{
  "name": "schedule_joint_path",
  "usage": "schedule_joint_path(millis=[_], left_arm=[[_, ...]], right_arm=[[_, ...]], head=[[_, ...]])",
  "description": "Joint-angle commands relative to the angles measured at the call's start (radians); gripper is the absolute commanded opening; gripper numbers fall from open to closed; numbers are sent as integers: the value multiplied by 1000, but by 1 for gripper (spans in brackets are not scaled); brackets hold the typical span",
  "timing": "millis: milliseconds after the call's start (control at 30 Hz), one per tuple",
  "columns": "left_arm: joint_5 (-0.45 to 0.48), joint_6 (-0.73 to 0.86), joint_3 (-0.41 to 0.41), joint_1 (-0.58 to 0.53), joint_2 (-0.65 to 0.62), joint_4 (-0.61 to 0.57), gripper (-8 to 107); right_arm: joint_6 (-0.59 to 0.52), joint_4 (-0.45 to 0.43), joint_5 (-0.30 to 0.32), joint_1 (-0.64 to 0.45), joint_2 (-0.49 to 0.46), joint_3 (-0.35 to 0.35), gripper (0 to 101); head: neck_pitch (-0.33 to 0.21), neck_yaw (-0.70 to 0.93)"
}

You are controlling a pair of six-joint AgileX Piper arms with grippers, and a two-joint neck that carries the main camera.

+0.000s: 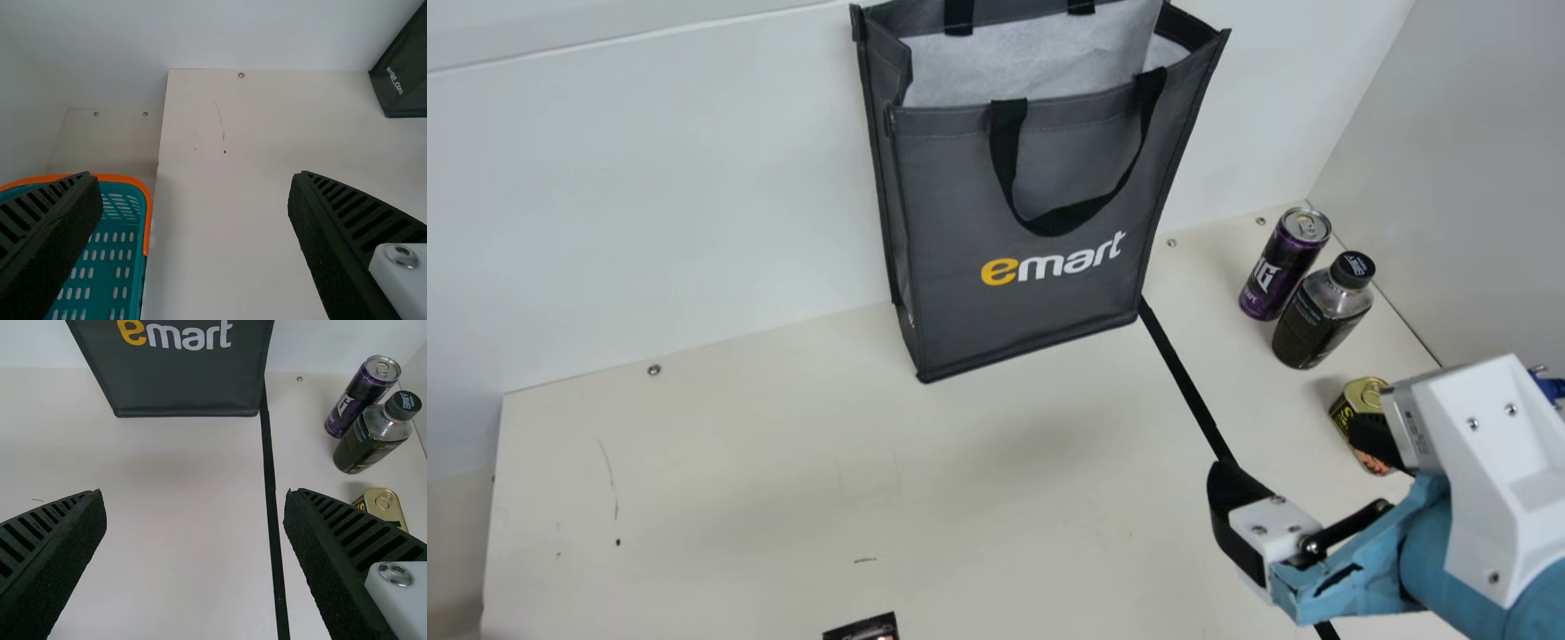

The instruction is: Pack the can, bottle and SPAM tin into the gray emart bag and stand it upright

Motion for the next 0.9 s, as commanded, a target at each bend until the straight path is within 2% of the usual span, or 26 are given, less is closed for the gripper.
schedule_joint_path(millis=[0, 867], left_arm=[[0, 0, 0, 0, 0, 0, 90], [0, 0, 0, 0, 0, 0, 90]], right_arm=[[0, 0, 0, 0, 0, 0, 95], [1, 5, -2, 5, 11, -5, 95]], head=[[-23, -2], [-23, -2]])
